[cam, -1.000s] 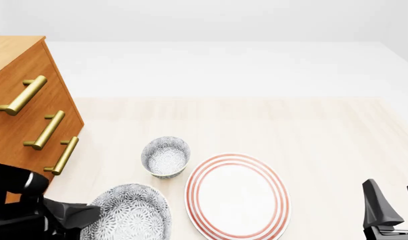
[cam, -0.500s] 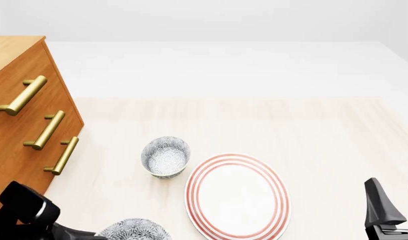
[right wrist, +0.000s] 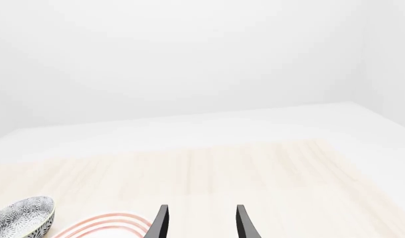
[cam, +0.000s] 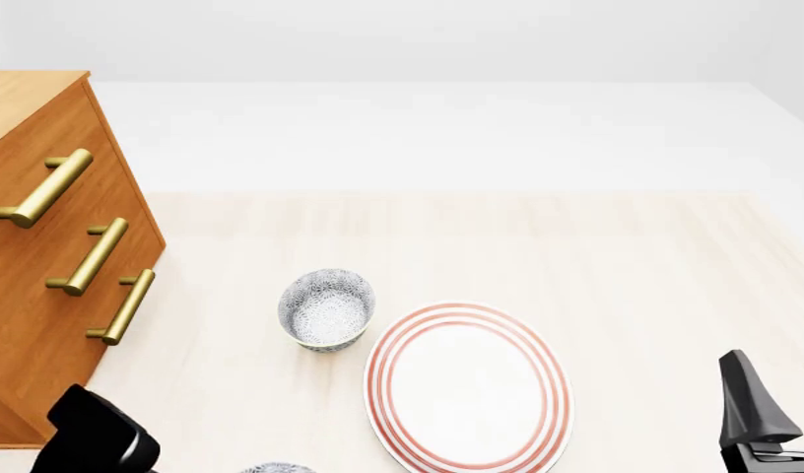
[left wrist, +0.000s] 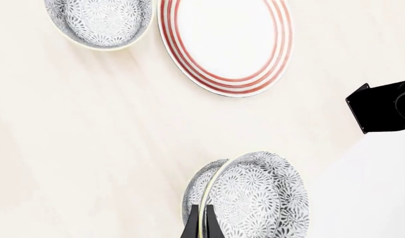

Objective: Stack the bowl in the middle on the bowl at the back.

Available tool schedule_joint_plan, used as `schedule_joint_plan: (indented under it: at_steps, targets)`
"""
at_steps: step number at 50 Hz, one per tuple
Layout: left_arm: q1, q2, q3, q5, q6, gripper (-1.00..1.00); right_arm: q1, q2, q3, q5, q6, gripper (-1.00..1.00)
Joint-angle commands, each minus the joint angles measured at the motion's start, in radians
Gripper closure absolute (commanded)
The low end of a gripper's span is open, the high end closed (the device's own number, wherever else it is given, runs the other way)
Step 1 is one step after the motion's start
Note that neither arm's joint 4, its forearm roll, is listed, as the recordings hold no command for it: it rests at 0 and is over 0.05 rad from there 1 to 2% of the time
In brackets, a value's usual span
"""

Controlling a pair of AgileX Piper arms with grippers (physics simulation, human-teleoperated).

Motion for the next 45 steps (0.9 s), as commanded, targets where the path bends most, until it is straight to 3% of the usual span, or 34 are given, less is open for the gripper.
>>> schedule_joint_plan:
  at_steps: [1, 19, 20, 45]
  targets:
    - [-0.015, 0.023, 0.044, -0.053, 0.001, 1.00, -0.001, 0.000, 0.000, 0.001, 0.002, -1.00]
    - [-0.064, 0.098, 0.049, -0.137, -0.033, 1.00, -0.002, 0.000, 0.000, 0.002, 0.004, -1.00]
    - [-0.062, 0.095, 0.051, -0.134, -0.030, -1.00, -0.002, 0.000, 0.000, 0.002, 0.003, -1.00]
    - [-0.041, 0.056, 0.048, -0.087, -0.014, -1.00, 0.000, 0.000, 0.001, -0.001, 0.000, -1.00]
